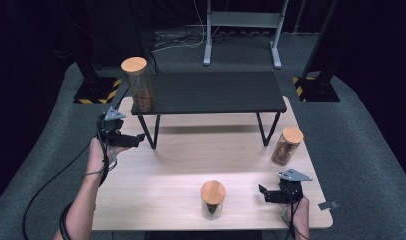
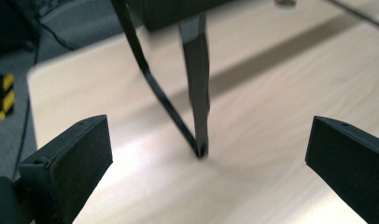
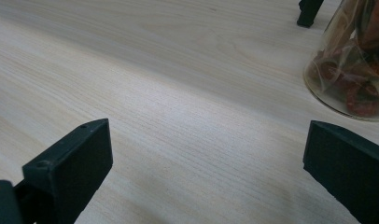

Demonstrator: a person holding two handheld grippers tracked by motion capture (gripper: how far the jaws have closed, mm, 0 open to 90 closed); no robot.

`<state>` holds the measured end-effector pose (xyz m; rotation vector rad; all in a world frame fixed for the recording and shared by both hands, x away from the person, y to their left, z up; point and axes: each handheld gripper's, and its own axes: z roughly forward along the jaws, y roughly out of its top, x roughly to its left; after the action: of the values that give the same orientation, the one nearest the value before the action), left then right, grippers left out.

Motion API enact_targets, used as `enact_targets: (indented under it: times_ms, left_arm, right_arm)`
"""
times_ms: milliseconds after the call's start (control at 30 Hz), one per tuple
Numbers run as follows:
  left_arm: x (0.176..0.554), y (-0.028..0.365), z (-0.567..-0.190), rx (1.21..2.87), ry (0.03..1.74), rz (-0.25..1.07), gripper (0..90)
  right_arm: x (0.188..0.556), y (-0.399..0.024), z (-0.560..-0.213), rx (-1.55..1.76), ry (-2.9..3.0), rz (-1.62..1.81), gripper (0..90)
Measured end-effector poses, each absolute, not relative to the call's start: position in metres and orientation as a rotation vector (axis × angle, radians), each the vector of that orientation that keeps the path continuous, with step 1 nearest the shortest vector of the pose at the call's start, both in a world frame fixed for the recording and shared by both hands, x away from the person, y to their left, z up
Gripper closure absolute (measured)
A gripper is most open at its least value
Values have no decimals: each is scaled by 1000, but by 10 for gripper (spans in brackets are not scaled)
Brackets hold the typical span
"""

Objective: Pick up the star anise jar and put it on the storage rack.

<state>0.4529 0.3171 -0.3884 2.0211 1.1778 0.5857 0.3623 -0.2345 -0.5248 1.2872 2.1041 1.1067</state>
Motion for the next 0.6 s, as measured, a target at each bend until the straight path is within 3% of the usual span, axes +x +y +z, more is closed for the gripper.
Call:
enact_targets:
  times_ms: [267,600]
  left_arm:
    - [435,322,-456,2085,1237,493,0]
    - [407,327,-511,2113,1297,460,0]
  right_arm:
    - [362,-234,-525,1291,2103,1106,5]
    - [363,-234,-525,1291,2105,1105,5]
